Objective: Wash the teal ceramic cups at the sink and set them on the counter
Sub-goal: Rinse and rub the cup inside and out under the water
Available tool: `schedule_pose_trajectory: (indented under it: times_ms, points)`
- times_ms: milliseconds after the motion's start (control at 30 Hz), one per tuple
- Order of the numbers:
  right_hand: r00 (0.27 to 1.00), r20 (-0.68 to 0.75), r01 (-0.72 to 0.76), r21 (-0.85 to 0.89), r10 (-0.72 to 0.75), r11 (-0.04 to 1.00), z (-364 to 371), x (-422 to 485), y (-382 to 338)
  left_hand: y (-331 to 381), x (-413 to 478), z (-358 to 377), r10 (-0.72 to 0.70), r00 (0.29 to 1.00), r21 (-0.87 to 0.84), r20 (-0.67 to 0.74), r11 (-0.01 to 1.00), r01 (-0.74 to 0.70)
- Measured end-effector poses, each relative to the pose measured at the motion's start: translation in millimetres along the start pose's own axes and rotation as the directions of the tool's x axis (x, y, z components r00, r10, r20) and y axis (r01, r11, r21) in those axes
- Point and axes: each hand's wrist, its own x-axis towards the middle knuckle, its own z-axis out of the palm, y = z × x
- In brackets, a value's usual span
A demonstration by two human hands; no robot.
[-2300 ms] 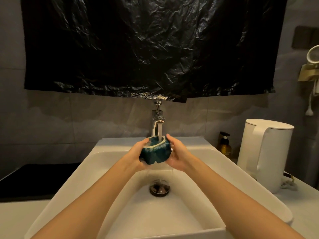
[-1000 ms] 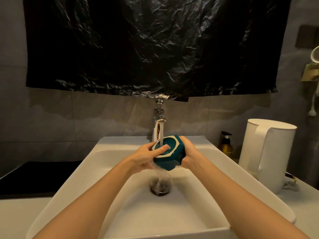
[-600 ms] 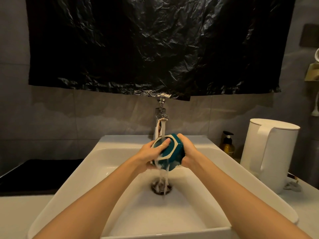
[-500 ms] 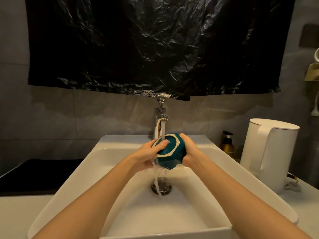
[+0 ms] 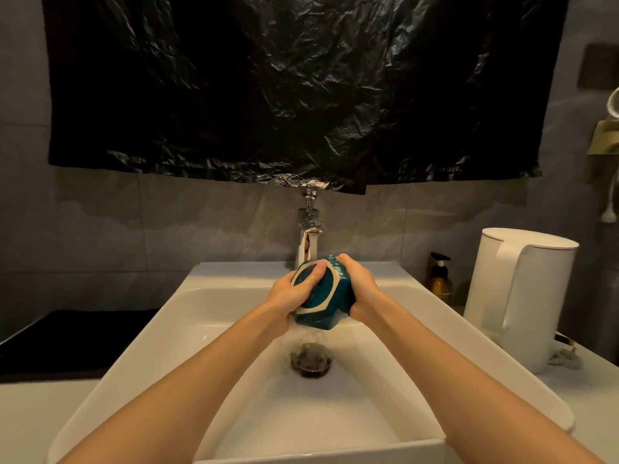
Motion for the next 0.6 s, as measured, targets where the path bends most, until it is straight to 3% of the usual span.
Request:
schedule_pose_trajectory:
  times_ms: [200,333,600]
  points:
    - [0.990,-0.041,-0.128,0.115,0.133,0.985,-9,1,-1,2,-2,-7,0.003,0.960,0.057,0.280,0.998,-0.020]
    - [0.984,0.007,-0.176,0.149,0.177,0.973,-14,-4,-6,5,-5,-12,-0.058,0.932,-0.078,0.357,0.993,0.092]
    - [0.998,-0.006,-0.054,0.111,0.055,0.992,-5,1,-2,10,-11,0,-0.091,0.989,-0.102,0.119,0.989,0.103]
